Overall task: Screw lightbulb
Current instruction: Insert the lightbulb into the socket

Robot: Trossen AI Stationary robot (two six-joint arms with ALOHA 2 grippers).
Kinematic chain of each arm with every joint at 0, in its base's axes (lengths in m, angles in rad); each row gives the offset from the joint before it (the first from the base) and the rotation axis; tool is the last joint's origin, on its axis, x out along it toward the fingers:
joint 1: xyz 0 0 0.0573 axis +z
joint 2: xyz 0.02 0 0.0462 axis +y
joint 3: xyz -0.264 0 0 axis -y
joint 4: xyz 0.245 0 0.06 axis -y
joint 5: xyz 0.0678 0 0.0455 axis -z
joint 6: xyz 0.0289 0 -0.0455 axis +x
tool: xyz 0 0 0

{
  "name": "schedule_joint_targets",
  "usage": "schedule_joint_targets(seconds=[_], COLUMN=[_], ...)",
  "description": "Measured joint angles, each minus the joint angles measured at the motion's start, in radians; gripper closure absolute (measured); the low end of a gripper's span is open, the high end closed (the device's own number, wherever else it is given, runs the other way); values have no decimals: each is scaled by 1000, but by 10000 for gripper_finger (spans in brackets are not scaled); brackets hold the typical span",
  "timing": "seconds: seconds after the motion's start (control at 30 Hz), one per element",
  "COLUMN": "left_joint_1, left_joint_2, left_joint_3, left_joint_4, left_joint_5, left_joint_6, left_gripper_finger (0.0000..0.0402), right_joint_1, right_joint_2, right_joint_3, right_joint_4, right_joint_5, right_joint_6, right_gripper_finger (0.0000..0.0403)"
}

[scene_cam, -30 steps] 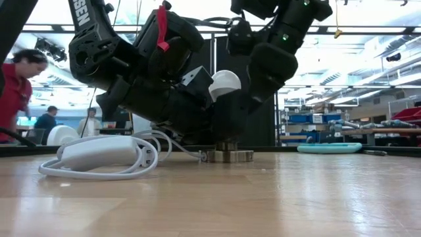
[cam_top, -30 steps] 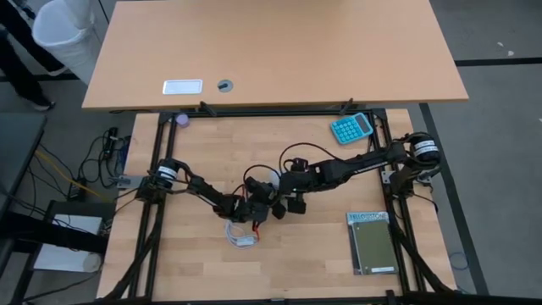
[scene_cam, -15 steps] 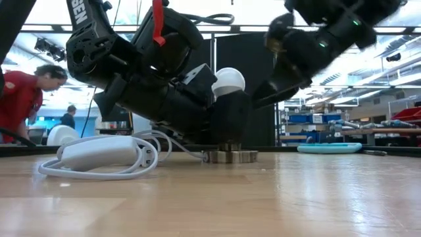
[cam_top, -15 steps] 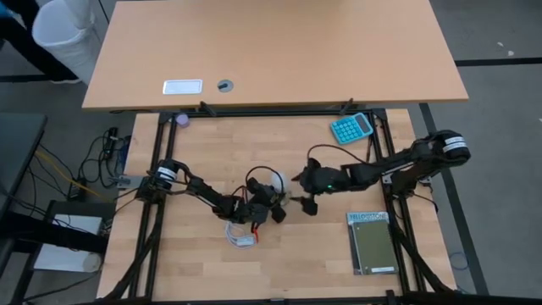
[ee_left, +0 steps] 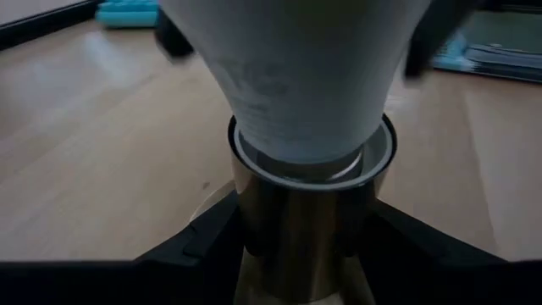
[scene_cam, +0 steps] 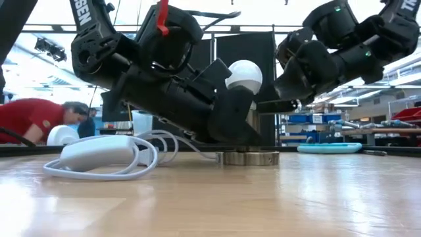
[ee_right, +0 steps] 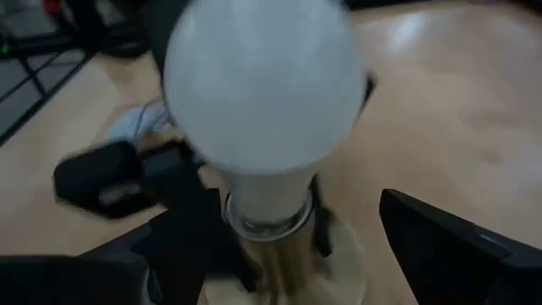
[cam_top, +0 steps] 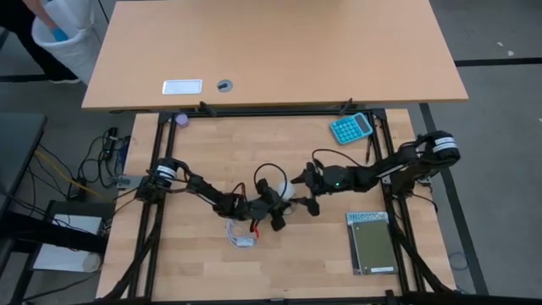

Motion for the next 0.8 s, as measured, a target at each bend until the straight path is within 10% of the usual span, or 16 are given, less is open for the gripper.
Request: schedule_joint_targets(seconds=[0.8], left_joint_1=[15], left_joint_2=[1], left_joint_3=[-1], left_joint_4=[-12], left_joint_5=[49], left_joint_6=[7], left_gripper_finger=[196], right_joint_1=[50], right_joint_2=[36], right_joint_3=[31], right_joint_4=[-13], right_joint_5=[-30], right_joint_6=[-30], right_gripper_finger=[93])
